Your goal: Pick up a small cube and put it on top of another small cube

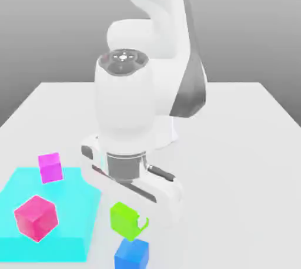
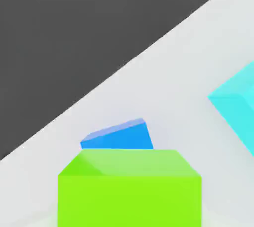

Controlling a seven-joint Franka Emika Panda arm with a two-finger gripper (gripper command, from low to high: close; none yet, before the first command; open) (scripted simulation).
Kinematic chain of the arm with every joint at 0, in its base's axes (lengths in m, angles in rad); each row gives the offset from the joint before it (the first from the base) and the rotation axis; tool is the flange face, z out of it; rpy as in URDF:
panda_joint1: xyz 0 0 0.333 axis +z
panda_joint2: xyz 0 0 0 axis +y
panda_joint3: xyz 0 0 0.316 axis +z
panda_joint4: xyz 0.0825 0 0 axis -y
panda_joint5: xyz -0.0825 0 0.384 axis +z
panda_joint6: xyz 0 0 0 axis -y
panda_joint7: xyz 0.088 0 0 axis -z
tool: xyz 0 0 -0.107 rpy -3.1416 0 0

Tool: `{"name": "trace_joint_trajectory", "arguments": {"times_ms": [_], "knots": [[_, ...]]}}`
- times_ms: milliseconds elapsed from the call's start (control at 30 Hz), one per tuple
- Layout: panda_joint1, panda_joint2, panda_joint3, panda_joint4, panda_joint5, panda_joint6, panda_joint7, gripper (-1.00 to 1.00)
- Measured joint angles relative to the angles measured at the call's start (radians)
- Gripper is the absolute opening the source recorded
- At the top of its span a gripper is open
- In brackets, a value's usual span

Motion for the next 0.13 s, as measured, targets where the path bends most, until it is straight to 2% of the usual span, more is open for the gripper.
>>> {"name": "trace_joint_trajectory", "arguments": {"times_ms": [33,133], "knots": [[0.003,0.029,-0.004,0.002,-0.007,0.026,0.004,1.0],[0.003,0.029,-0.004,0.002,-0.007,0.026,0.004,1.0]]}}
